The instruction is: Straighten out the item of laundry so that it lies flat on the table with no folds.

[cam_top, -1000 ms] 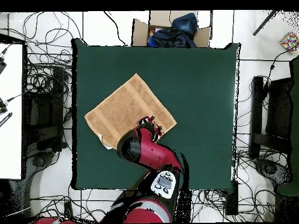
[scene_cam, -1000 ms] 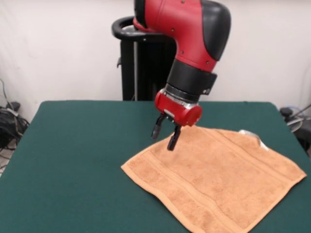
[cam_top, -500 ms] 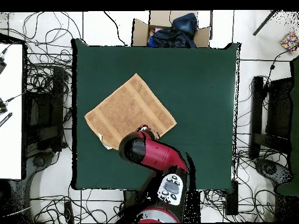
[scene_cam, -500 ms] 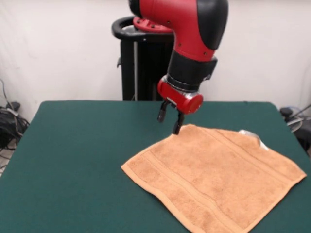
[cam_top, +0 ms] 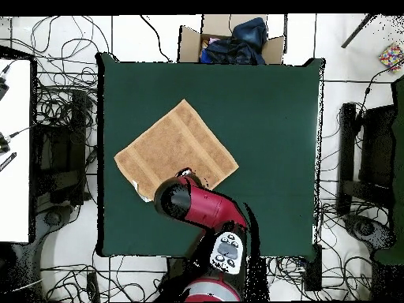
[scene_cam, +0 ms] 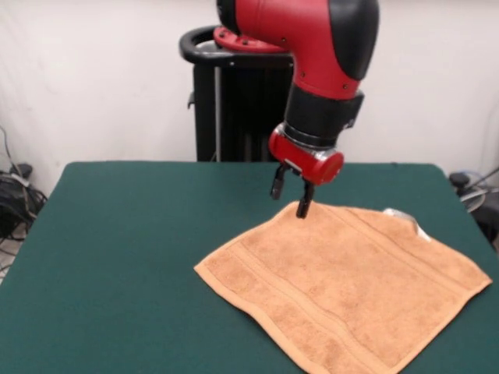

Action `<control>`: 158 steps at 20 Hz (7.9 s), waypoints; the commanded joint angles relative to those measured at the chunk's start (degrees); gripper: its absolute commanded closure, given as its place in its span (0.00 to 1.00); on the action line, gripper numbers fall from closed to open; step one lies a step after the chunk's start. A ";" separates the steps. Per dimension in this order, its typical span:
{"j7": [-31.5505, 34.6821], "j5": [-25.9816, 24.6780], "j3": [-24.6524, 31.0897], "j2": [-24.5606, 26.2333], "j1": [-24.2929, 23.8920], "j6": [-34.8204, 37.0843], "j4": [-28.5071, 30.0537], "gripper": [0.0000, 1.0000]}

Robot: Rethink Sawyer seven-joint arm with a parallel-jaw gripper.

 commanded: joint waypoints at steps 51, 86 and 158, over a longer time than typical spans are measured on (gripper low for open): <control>3.85 -4.33 7.54 1.41 -1.92 2.75 -3.50 0.00; 13.56 10.66 3.05 8.29 13.24 -4.73 -1.87 0.00; 18.77 25.10 9.19 7.59 13.05 -7.45 9.75 0.00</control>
